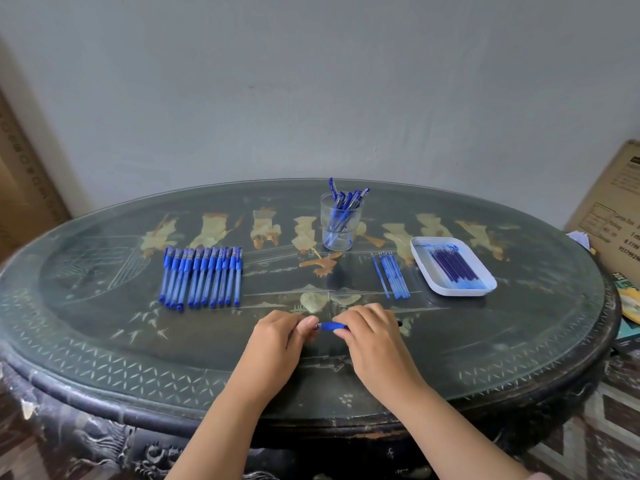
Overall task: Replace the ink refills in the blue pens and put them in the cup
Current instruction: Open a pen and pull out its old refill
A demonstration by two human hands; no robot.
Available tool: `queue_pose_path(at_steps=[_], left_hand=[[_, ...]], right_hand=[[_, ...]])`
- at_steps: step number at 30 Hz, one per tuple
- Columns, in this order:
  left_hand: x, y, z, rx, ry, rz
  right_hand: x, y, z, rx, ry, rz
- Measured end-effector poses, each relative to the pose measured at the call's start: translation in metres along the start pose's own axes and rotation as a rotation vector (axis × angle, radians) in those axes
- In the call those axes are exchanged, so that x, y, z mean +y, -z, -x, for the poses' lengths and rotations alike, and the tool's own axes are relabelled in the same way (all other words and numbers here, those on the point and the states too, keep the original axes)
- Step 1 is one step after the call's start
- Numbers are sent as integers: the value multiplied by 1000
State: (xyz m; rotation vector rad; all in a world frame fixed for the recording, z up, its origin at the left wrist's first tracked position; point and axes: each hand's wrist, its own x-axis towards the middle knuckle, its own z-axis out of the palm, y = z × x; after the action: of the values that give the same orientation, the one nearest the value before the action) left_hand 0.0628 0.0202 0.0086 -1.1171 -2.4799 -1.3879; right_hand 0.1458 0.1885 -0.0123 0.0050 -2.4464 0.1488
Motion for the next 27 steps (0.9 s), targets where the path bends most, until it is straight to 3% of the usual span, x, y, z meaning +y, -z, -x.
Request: queue_pose_path(at_steps=[4, 9, 15, 21, 27], left_hand=[[-3, 0, 1, -39, -2, 29], [1, 1, -1, 62, -42, 40], [0, 3, 1, -14, 6, 90], [-3, 1, -2, 62, -53, 41], [1, 3, -1, 25, 14, 159]], right_hand=[[0, -1, 0, 25, -22, -20], [1, 0, -1, 17, -10, 15], [1, -1, -1, 27, -8, 10], [-1, 1, -1, 2, -5, 36], [0, 0, -1, -2, -10, 17]])
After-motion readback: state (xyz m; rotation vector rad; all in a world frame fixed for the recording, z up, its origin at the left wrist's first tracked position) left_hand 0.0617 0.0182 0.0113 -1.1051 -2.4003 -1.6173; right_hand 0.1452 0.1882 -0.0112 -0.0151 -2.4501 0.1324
